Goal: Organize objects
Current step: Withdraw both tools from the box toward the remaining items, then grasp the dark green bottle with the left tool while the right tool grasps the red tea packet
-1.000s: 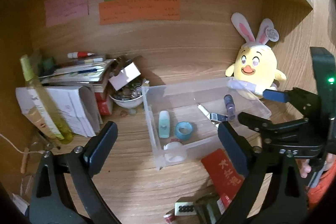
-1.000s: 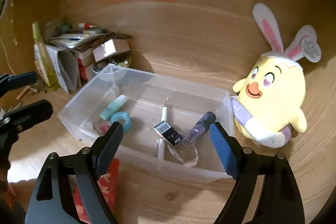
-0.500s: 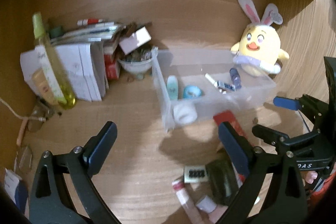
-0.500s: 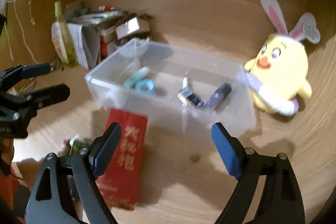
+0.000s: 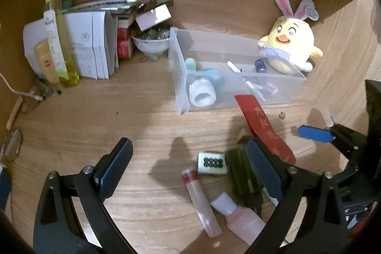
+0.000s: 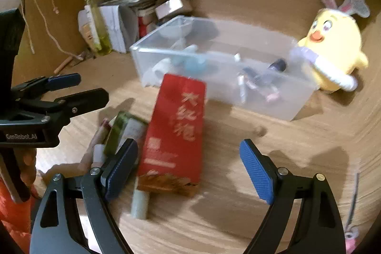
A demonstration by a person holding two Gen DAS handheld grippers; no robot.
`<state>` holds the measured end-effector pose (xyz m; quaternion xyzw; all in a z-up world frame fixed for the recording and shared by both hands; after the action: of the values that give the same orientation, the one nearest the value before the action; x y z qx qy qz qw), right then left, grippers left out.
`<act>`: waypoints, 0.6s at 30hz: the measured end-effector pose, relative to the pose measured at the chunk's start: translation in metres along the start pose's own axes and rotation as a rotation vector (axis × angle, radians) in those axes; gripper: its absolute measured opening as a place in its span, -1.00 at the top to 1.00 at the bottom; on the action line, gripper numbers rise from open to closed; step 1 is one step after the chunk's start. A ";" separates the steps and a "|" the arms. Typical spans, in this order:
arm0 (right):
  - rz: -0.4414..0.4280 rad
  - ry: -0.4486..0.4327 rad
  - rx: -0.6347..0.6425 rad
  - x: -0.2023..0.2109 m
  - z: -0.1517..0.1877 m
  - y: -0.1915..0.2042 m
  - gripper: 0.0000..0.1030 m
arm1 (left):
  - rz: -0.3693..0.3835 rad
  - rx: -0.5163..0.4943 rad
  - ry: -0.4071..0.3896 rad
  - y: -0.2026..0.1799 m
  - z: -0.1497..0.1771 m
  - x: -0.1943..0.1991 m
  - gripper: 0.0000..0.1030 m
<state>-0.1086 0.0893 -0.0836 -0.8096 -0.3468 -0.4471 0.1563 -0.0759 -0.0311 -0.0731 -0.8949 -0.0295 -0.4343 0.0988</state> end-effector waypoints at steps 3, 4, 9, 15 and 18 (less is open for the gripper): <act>-0.033 0.033 0.002 -0.009 0.006 0.002 -0.63 | 0.029 0.015 0.008 -0.003 0.004 -0.001 -0.91; -0.053 0.038 -0.008 -0.011 0.007 0.001 -0.63 | 0.043 0.016 0.009 -0.006 0.005 -0.001 -0.90; -0.102 0.066 -0.050 -0.018 0.009 -0.006 -0.24 | 0.064 -0.032 0.018 -0.026 0.010 -0.003 -0.78; -0.098 0.054 -0.055 -0.015 0.011 -0.011 -0.02 | 0.089 -0.072 0.085 -0.042 0.016 -0.020 -0.54; -0.078 0.038 -0.059 -0.012 0.012 -0.014 -0.01 | 0.097 -0.073 0.107 -0.046 0.017 -0.028 -0.53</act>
<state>-0.1159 0.1010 -0.1007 -0.7910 -0.3615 -0.4783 0.1214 -0.0864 0.0182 -0.0986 -0.8737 0.0352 -0.4771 0.0884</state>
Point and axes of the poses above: each gripper's, at about its wrist camera, not at the fingertips, and x roughly against the way its jaws point, y to its left, z to its underside, the point moved 6 cm from there along -x, roughly the way its jaws point, and after that the axes turned 8 degrees about y, right-handed, at the moved point
